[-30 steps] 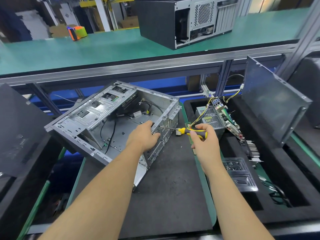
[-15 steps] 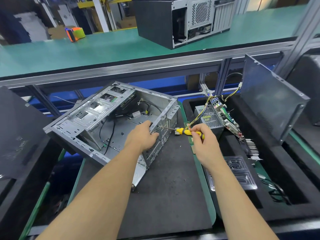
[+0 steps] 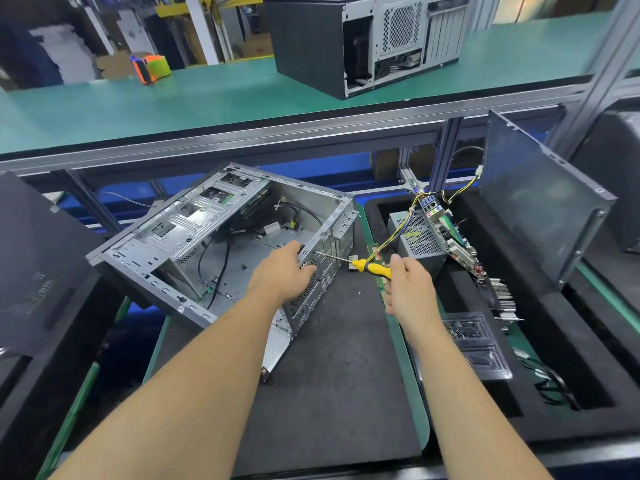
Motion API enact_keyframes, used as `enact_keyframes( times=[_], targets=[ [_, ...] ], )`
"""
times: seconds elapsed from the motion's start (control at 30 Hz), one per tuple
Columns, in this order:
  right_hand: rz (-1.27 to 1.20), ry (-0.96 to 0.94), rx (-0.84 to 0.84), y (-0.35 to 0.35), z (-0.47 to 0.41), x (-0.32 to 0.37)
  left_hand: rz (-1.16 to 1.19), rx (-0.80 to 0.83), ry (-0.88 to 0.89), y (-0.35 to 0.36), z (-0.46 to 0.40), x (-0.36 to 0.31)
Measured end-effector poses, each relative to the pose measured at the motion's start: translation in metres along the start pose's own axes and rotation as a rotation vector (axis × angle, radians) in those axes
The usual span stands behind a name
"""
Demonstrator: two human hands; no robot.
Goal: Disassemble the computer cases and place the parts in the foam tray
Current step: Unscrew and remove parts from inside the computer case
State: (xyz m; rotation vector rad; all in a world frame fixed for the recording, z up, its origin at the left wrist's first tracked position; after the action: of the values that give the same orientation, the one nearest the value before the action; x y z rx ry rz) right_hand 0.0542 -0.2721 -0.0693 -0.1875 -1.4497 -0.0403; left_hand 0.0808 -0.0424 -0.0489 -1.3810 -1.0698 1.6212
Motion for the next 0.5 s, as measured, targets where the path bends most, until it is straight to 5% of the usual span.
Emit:
enact_keyframes(
  times=[0.3,0.5],
  targets=[
    [0.173,-0.339,0.017,-0.006,0.004,0.018,-0.019,-0.003,0.008,-0.001,0.000,-0.001],
    [-0.146,0.019,-0.013,0.002,-0.001,0.003,-0.011,-0.003,0.011,-0.001,0.001,-0.001]
  ],
)
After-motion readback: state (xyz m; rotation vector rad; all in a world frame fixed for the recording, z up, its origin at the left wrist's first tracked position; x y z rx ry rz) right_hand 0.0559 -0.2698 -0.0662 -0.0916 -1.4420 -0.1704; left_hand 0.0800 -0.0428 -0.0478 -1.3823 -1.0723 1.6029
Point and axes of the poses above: each hand's wrist, its own z-axis away from the middle knuckle, its own y-axis out of the palm, x = y × z, the point moved 4 cm from there along -z, towards the middle knuckle, and after that the axes turned 1 degree about -z, right-handed, at the moved point
